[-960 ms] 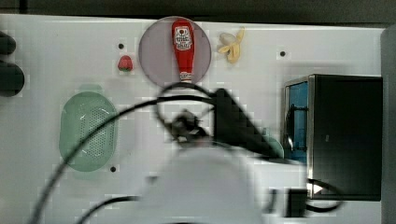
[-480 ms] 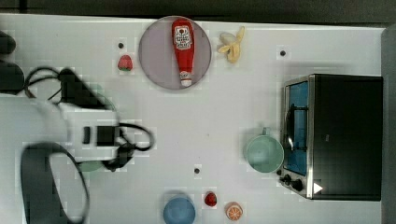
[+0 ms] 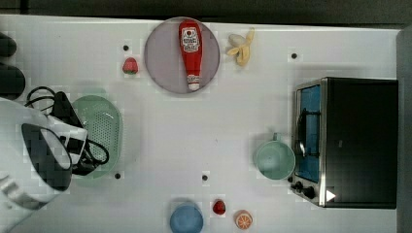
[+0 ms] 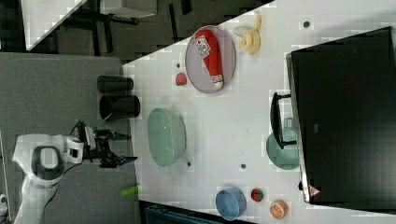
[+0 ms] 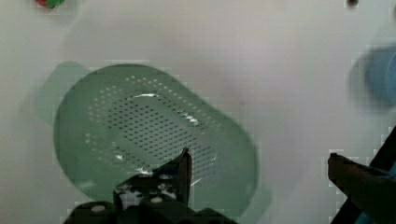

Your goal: Drag strainer left to right.

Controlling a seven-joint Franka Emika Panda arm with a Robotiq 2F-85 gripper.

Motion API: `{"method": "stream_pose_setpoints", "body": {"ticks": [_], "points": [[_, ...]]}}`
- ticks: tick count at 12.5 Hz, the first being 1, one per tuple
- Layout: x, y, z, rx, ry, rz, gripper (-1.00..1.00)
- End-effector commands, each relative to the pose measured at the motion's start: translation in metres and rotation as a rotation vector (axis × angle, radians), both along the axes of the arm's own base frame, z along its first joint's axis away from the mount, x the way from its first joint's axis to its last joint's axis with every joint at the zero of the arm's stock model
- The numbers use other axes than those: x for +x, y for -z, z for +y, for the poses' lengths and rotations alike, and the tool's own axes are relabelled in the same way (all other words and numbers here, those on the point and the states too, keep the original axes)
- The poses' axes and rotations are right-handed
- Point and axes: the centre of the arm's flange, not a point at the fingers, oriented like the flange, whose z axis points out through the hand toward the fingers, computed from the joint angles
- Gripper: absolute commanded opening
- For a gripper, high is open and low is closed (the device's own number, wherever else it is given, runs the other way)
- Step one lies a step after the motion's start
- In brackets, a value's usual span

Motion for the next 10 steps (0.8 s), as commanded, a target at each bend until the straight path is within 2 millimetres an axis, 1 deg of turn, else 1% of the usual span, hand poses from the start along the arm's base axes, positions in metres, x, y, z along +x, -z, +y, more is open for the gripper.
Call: {"method": "stream_pose_setpoints", "body": {"ticks": [1, 4, 6, 8, 10], "points": [[0.013, 0.029, -0.002, 0.031, 0.301, -0.029, 1.0], [0.017, 0.092, 0.005, 0.054, 0.408, 0.001, 1.0], [0.02, 0.129, 0.009, 0.084, 0.512, 0.012, 1.0], [0.021, 0.157, 0.013, 0.126, 0.539, -0.005, 1.0], [0.02, 0.183, 0.007, 0.136, 0.522, -0.025, 1.0]]}}
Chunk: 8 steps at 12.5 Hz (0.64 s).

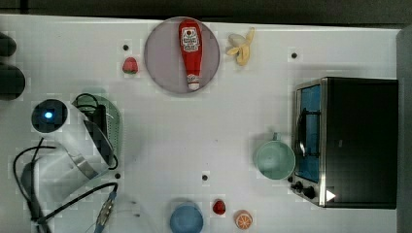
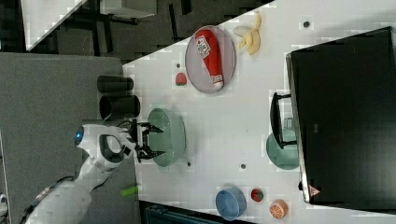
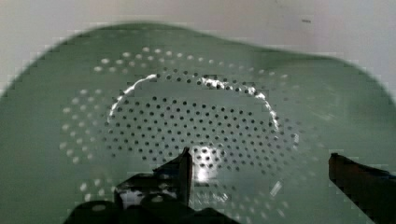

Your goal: Drag strainer left to right.

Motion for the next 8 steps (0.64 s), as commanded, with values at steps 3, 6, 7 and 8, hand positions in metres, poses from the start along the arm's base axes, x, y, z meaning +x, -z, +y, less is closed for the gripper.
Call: {"method": "stream_pose_setpoints", "body": {"ticks": [3, 6, 7, 8], "points": [[0.004, 0.027, -0.027, -0.027, 0.081, -0.063, 1.0], [0.003, 0.038, -0.041, -0.025, 0.1, -0.08, 1.0], [0.004, 0.042, -0.048, -0.03, 0.11, -0.08, 1.0], [0.005, 0.045, -0.055, -0.039, 0.119, -0.078, 1.0]]}}
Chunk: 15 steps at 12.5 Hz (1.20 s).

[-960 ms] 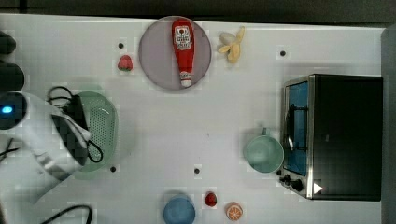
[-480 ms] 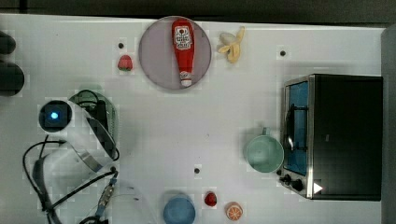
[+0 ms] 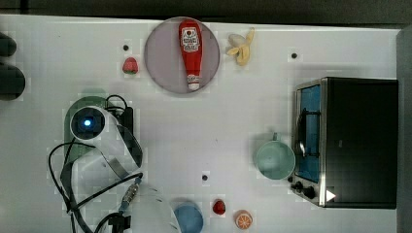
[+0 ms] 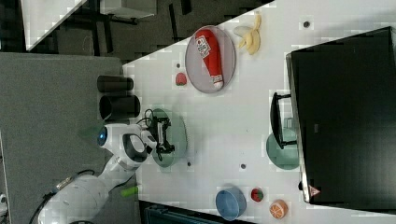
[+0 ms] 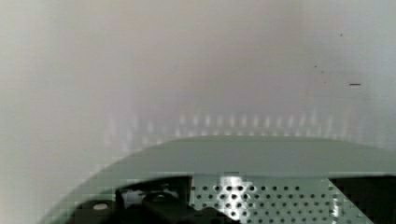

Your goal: Drag strainer left to right.

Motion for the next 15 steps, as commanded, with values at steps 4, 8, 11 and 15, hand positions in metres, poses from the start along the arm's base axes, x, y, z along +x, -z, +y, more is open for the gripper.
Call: {"method": "stream_pose_setpoints", "body": {"ticks": [4, 8, 11, 15], "points": [[0.006, 0.004, -0.027, -0.052, 0.049, -0.006, 1.0], [0.006, -0.001, -0.063, -0.081, 0.073, -0.009, 1.0], [0.0, -0.004, -0.098, -0.102, 0.053, -0.005, 1.0], [0.003, -0.004, -0.146, -0.118, 0.043, -0.004, 1.0]]}}
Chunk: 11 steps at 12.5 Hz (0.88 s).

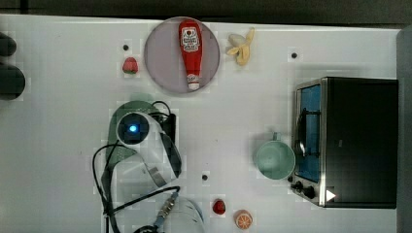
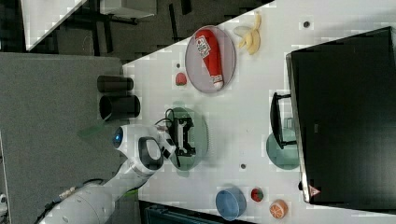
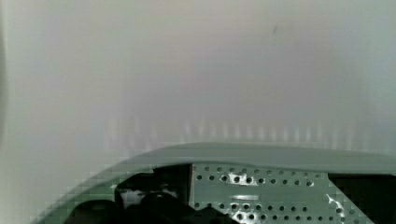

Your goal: Drag strainer left to right.

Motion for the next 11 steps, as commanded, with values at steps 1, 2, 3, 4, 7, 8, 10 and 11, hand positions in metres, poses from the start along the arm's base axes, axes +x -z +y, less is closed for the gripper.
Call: {"method": "stream_pose_setpoints", "body": {"ticks": [1, 2, 3, 4, 7, 8, 10, 11], "points": [[0.016, -0.008, -0.04, 0.007, -0.018, -0.021, 1.0], [0.018, -0.008, -0.053, 0.003, -0.011, -0.02, 1.0], [0.019, -0.007, -0.065, 0.0, -0.012, -0.017, 1.0], [0.02, -0.006, -0.077, -0.003, -0.021, -0.016, 1.0], [0.023, -0.005, -0.116, -0.013, -0.022, -0.02, 1.0], [0.024, -0.005, -0.129, -0.018, -0.01, -0.02, 1.0], [0.025, -0.005, -0.152, -0.028, 0.015, -0.023, 1.0], [0.025, -0.005, -0.162, -0.032, 0.026, -0.026, 1.0]]}}
